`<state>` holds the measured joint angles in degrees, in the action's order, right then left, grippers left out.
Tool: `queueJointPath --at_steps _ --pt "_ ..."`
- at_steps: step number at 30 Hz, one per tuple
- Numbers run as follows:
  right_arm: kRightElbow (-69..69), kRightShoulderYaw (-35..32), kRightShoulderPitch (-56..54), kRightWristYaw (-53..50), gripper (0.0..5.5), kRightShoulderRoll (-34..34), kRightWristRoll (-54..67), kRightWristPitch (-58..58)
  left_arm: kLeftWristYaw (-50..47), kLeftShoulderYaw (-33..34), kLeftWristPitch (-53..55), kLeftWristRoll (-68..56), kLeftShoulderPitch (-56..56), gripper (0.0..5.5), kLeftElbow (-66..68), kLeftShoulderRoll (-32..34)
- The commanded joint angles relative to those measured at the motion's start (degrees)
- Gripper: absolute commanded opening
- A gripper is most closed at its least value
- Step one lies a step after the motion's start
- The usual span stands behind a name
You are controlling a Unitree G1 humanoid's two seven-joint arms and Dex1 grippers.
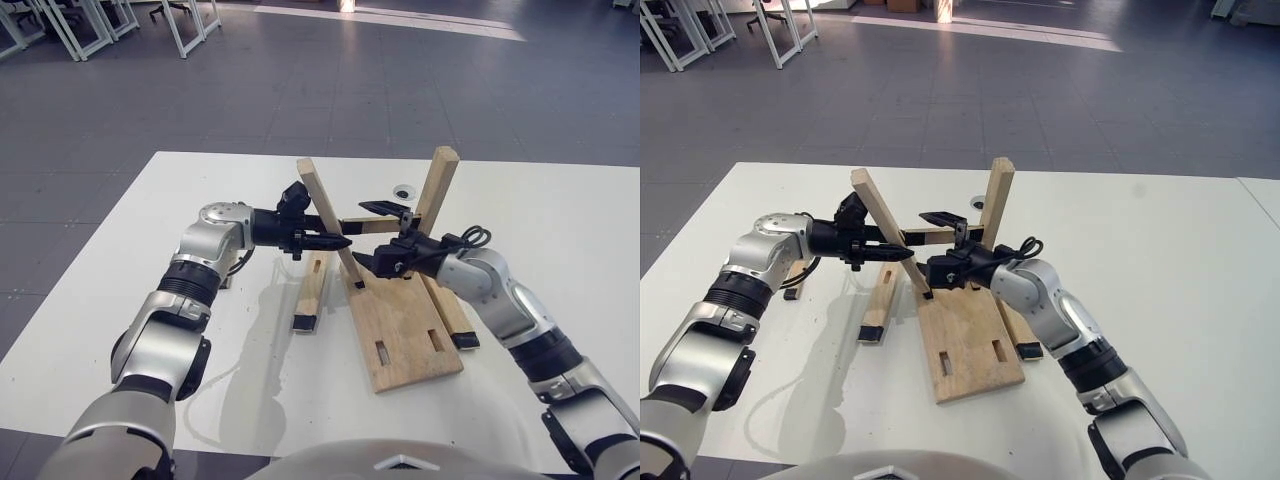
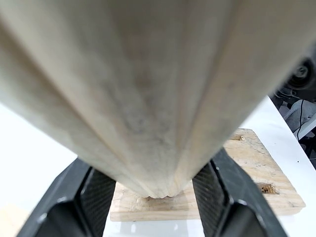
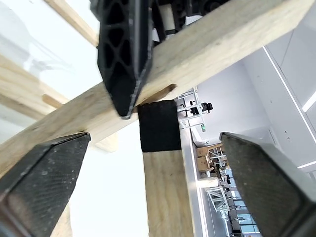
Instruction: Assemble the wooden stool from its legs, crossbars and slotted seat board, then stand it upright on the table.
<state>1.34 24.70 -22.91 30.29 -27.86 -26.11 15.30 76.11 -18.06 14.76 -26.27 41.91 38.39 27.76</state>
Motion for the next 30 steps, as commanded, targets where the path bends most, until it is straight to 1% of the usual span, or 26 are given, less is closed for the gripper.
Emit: queueJointPath --at_steps 1,3,6,8,10,13,15,17,19,22,30 --pt "7.9 -5.9 3.3 5.2 5.49 -6.7 6.9 1.7 -3.2 -9.7 2.5 13.7 -10.6 2.07 3.9 0.8" --pt "11.2 -8.8 4.7 7.3 5.49 -8.1 12.0 -0.2 -3.5 -9.6 2.5 13.5 -11.1 2.07 3.4 0.9" --pt "20.9 -13.0 7.6 13.7 5.49 -9.4 26.6 -14.3 -3.8 -9.5 2.2 13.5 -11.7 2.07 2.7 1.1" --pt "26.4 -16.2 9.3 13.7 5.49 -8.7 35.4 -25.8 -4.2 -9.4 2.1 13.5 -11.9 2.07 2.4 1.3" --pt "27.9 -20.5 10.5 11.4 5.05 -7.6 41.1 -34.5 -4.5 -9.2 1.9 13.5 -12.1 2.07 2.2 1.5" --pt "27.5 -27.7 10.2 4.5 4.52 -3.8 49.6 -46.3 -4.9 -9.0 1.7 13.5 -12.2 2.07 1.9 1.6" --pt "24.5 -34.3 7.2 -4.3 4.07 0.9 52.8 -52.0 -5.1 -9.0 1.8 13.5 -12.2 2.07 1.6 1.5" --pt "20.7 -40.3 3.3 -13.4 3.69 4.4 52.9 -54.2 -5.2 -9.0 2.0 13.4 -12.4 2.07 1.3 1.5" --pt "17.3 -43.8 0.7 -20.1 3.29 5.4 50.5 -53.7 -5.3 -8.9 2.2 13.1 -12.5 2.07 1.3 1.3" --pt "15.0 -44.0 -0.9 -24.5 2.74 6.6 48.9 -54.1 -5.7 -8.2 2.8 12.2 -13.0 2.07 1.5 0.7" --pt "16.0 -39.7 -1.1 -25.1 2.74 8.7 50.4 -55.6 -5.5 -7.3 3.7 11.2 -13.3 2.07 3.8 -0.3"
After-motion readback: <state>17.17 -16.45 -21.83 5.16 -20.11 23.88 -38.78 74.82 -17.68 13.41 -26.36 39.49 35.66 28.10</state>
